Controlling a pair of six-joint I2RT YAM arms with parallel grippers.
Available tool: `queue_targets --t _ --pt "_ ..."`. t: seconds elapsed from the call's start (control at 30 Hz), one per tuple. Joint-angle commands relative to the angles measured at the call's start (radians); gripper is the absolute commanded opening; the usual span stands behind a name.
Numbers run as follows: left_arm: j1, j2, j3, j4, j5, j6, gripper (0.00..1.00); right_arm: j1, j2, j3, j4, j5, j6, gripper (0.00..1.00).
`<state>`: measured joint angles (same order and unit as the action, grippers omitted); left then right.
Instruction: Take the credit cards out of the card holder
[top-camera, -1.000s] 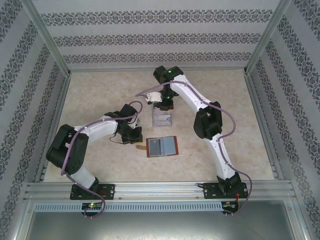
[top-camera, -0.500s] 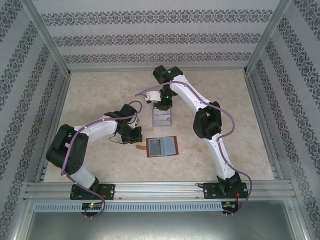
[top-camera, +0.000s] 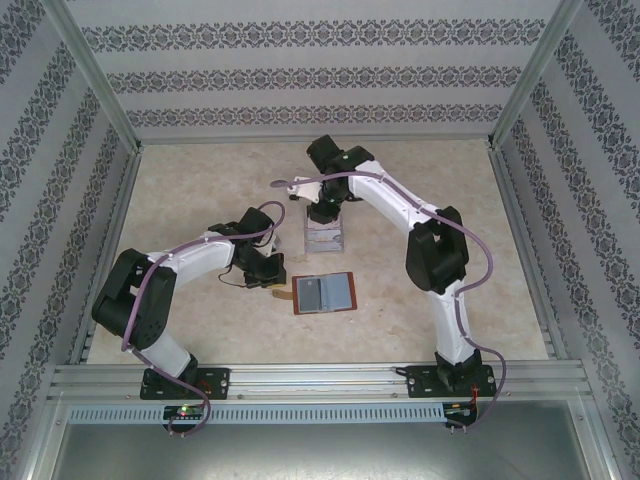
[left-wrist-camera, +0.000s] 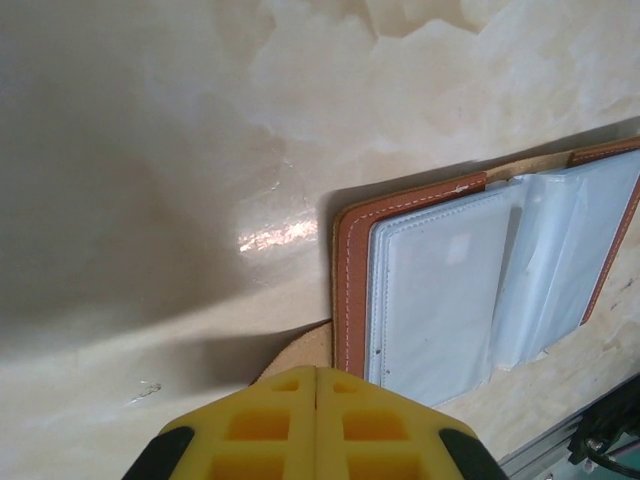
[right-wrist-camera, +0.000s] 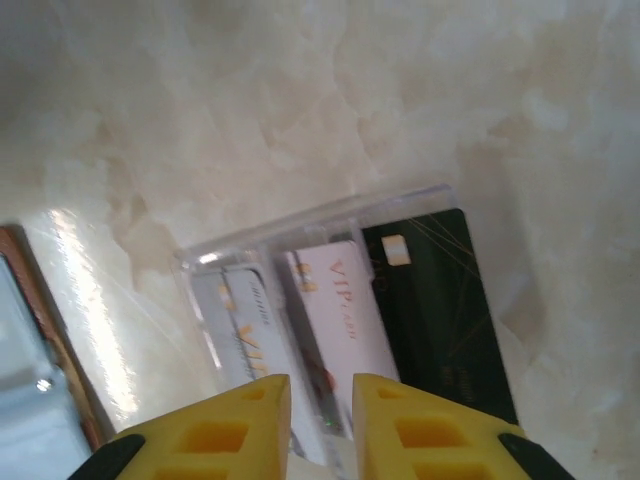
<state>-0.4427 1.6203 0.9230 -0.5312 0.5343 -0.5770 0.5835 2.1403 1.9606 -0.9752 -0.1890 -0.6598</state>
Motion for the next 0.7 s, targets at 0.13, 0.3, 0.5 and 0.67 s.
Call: queue_targets --t 0.13,0.3,0.5,0.67 --pt "0.010 0.023 0.011 -0.013 0.049 0.052 0.04 0.067 -0.152 -0.249 0.226 -0.058 0.327 0.22" --pt "0.008 0.031 -0.004 -0.001 0.083 0.063 0.04 0.090 -0.246 -0.393 0.305 -0.044 0.496 0.20" --pt "-0.001 0.052 -0.020 0.009 0.102 0.072 0.04 0.131 -0.348 -0.512 0.333 -0.009 0.688 0.18" --pt "-0.001 0.072 -0.026 -0.002 0.069 0.082 0.04 0.179 -0.394 -0.584 0.366 0.004 0.841 0.14"
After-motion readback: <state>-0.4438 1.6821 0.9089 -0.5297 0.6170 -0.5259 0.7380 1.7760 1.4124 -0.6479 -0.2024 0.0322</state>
